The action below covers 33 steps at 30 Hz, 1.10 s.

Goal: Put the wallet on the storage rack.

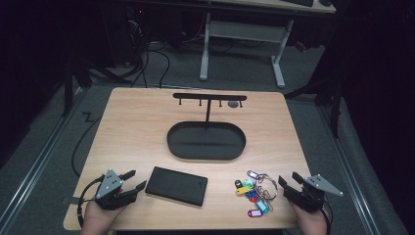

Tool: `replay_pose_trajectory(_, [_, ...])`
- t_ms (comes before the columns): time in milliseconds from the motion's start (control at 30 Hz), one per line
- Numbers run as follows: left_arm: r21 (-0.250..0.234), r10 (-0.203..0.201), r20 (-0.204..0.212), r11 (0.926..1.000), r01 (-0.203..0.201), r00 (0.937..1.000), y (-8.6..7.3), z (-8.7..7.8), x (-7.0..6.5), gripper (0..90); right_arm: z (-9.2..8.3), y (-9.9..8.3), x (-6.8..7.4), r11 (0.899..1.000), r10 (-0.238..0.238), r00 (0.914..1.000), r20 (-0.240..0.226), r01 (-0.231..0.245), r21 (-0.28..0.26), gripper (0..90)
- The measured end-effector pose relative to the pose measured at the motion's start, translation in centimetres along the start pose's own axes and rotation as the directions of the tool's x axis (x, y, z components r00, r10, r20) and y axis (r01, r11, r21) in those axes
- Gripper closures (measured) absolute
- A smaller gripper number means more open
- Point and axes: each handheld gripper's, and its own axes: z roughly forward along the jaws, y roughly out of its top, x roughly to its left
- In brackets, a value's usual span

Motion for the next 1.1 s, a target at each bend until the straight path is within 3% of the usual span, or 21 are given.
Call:
replay_pose_trajectory(267, [0.014, 0.017, -0.004, 0.9998, -0.017, 0.9999, 0.1, 0.4, -0.1, 42.9, 0.0, -0.2, -0.1, 1.0, -0.002, 1.0, -0.002, 0.002, 0.003, 39.0])
replay_pose_trajectory(600, [0.011, 0.005, -0.013, 0.9999, -0.005, 0.9999, 0.1, 0.2, 0.1, 43.7, 0.3, -0.2, 0.2, 1.0, -0.013, 0.9998, -0.015, 0.013, 0.015, 39.2])
replay_pose_trajectory(700, [0.003, 0.015, -0.012, 0.9999, -0.015, 0.9998, 0.0, 0.1, 0.1, 47.7, 0.4, -0.3, 0.2, 1.0, -0.014, 0.9998, -0.016, 0.014, 0.016, 39.3])
replay_pose_trajectory(833, [0.002, 0.04, 0.015, 0.9992, -0.04, 0.9991, 0.0, 0.0, -0.2, 56.9, 0.4, -0.3, 0.2, 1.0, -0.01, 0.9997, -0.021, 0.011, 0.015, 39.3])
replay_pose_trajectory(933, [0.051, 0.039, 0.026, 0.9979, -0.04, 0.9989, 0.4, 0.3, -0.7, 64.7, 0.4, -0.3, 0.2, 1.0, -0.007, 0.9997, -0.024, 0.007, 0.015, 39.4])
replay_pose_trajectory(1000, [0.035, 0.04, 0.04, 0.9985, -0.042, 0.9984, 0.5, 0.3, -0.9, 69.9, 0.4, -0.3, 0.2, 1.0, -0.007, 0.9997, -0.025, 0.008, 0.015, 39.4])
replay_pose_trajectory(1033, [0.007, 0.042, 0.08, 0.9991, -0.042, 0.9959, 0.6, 0.2, -1.3, 72.1, 0.4, -0.3, 0.1, 1.0, -0.003, 0.9996, -0.027, 0.004, 0.015, 39.4])
replay_pose_trajectory(1100, [-0.004, 0.043, 0.097, 0.9991, -0.042, 0.9944, 0.8, 0.2, -1.7, 72.6, 0.4, -0.3, 0.1, 1.0, -0.002, 0.9996, -0.029, 0.003, 0.015, 39.4])
